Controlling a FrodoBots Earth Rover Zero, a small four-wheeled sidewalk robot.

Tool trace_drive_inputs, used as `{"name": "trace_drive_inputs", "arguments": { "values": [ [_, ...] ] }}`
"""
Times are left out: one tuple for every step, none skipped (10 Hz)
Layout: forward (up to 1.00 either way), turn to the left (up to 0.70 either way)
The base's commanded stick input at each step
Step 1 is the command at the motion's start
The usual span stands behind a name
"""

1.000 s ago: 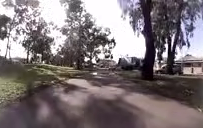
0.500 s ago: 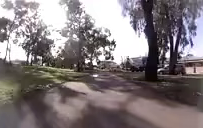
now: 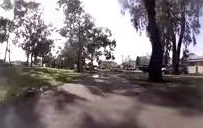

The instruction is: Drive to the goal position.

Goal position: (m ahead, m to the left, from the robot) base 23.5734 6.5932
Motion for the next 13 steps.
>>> {"name": "trace_drive_inputs", "arguments": {
  "values": [
    [0.7, 0.0],
    [0.7, 0.0],
    [0.7, 0.0],
    [0.7, 0.0],
    [0.7, 0.0],
    [0.7, 0.0],
    [0.7, 0.0],
    [0.7, 0.0],
    [0.7, 0.0],
    [0.7, 0.0],
    [0.7, 0.0],
    [0.7, 0.0],
    [0.7, 0.0]
  ]
}}
